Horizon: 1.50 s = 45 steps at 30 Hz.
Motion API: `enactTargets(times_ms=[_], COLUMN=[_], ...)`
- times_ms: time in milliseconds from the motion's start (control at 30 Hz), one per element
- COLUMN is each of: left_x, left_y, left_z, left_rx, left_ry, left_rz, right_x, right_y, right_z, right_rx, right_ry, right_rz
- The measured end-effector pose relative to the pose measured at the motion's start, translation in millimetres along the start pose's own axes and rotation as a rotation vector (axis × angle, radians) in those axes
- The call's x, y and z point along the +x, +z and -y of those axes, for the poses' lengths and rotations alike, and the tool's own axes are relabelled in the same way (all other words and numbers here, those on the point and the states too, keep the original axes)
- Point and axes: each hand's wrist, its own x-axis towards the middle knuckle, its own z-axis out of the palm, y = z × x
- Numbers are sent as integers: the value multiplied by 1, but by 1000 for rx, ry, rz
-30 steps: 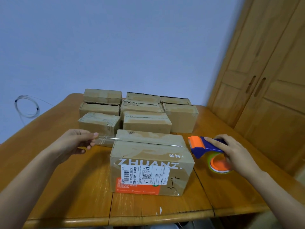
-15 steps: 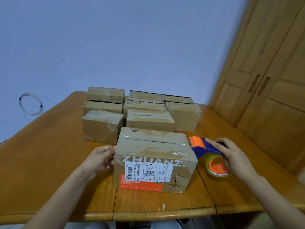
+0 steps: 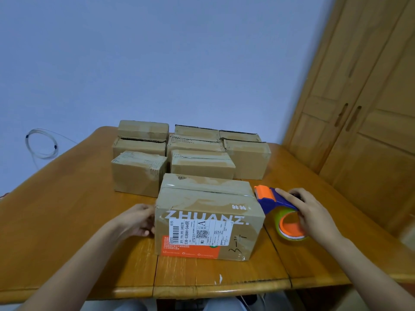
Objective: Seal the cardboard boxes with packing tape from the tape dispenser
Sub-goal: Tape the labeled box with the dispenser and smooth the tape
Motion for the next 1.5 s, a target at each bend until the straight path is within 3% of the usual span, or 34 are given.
enactTargets(times_ms=[167,467,633,767,867,933,1033,1500], left_x=[-3,-41,-64,-60,-43,-32,-25,-29], left_y=[-2,4,45,105,135,141,131,90], left_z=[-2,-63,-105,-121,-122,-116,-105,-95], left_rx=[43,18,242,667,920,1074,1288,1311], left_ry=[55,612,810,827,724,612,583,557], left_rz=[-135,-496,-414,-257,-120,-25,-16,30], right_x=[0,1,0,-3,-7,-9,-9,-17], right_y=[-3,-11,-12,-12,-11,-9,-2,15], right_z=[1,6,8,9,14,24,44,72], right_rx=[-23,-62,-68,-66,-41,-23,16,55], right_ry=[12,-1,12,19,27,24,19,36], right_rz=[7,-1,-4,-22,-45,-66,-100,-164])
